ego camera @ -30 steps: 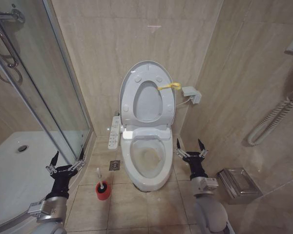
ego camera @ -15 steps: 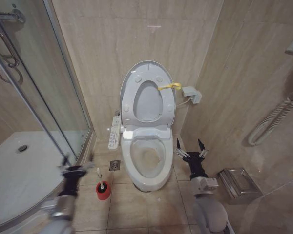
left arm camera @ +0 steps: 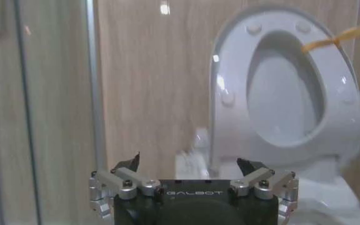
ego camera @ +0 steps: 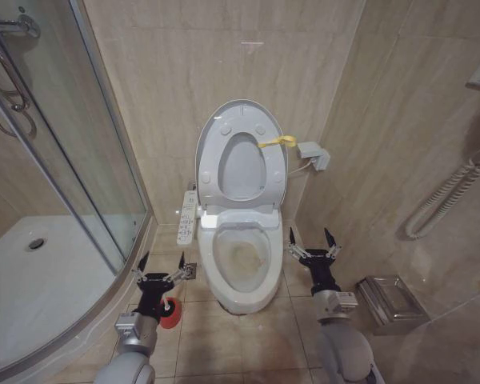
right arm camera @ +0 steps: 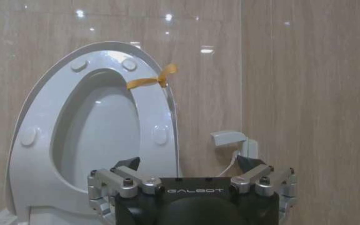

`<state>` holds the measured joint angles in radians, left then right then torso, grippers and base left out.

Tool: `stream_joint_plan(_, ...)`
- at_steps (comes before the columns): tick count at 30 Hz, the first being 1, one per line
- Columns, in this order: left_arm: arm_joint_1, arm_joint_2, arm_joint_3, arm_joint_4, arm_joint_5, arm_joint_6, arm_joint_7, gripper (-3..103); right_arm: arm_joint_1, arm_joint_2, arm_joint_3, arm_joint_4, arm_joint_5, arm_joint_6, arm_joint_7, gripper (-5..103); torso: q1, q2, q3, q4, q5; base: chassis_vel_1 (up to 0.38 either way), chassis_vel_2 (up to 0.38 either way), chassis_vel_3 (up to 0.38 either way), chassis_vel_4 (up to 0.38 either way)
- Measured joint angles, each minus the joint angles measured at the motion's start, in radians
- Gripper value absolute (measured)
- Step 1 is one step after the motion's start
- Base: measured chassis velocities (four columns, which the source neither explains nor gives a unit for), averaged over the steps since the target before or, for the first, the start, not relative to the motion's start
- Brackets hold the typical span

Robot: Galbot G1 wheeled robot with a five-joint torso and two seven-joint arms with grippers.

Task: Open the toilet lid, clean the toilet bowl with a toilet brush, close the toilet lid, and flush.

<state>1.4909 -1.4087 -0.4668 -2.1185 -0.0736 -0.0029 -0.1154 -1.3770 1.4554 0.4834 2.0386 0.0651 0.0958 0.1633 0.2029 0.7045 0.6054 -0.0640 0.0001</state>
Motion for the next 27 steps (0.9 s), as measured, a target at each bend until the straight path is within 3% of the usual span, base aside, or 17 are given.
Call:
stream_joint_plan(1,0.000,0.000,0.000,0.000,0.000,0.000,0.000,100,0.000,0.000,0.000,0.000,0.000,0.000,0.000,100,0.000,0.000,0.000,0.0000,0.0000,0.000,0.000,0.000,0.000)
stream_joint_plan(4,0.002,0.016,-0.012,0.019,0.044,-0.123,-0.027,100,0.000,0.000,0.000,0.000,0.000,0.000,0.000,100,0.000,0.000,0.000,0.0000,0.0000,0.000,0.000,0.000,0.000)
stream_joint_plan(12,0.008,0.020,-0.015,0.023,0.051,-0.154,-0.036,100,0.000,0.000,0.000,0.000,0.000,0.000,0.000,100,0.000,0.000,0.000,-0.0003,-0.0001,0.000,0.000,0.000,0.000)
stream_joint_plan(14,0.055,0.024,-0.032,0.021,0.046,-0.217,-0.071,100,0.000,0.000,0.000,0.000,0.000,0.000,0.000,100,0.000,0.000,0.000,-0.0006,-0.0003,0.000,0.000,0.000,0.000)
stream_joint_plan(15,0.055,0.024,-0.032,0.021,0.046,-0.217,-0.071,100,0.000,0.000,0.000,0.000,0.000,0.000,0.000,100,0.000,0.000,0.000,-0.0006,-0.0003,0.000,0.000,0.000,0.000)
stream_joint_plan(17,0.123,0.030,-0.062,0.025,0.036,-0.306,-0.120,100,0.000,0.000,0.000,0.000,0.000,0.000,0.000,100,0.000,0.000,0.000,0.0009,0.0002,0.000,0.000,0.000,0.000)
stream_joint_plan(21,0.106,0.032,-0.080,0.077,0.036,-0.333,-0.134,100,0.000,0.000,0.000,0.000,0.000,0.000,0.000,100,0.000,0.000,0.000,-0.0005,-0.0004,0.000,0.000,0.000,0.000)
stream_joint_plan(27,0.076,0.048,-0.114,0.068,0.013,-0.318,-0.135,100,0.000,0.000,0.000,0.000,0.000,0.000,0.000,100,0.000,0.000,0.000,0.0000,-0.0004,0.000,0.000,0.000,0.000)
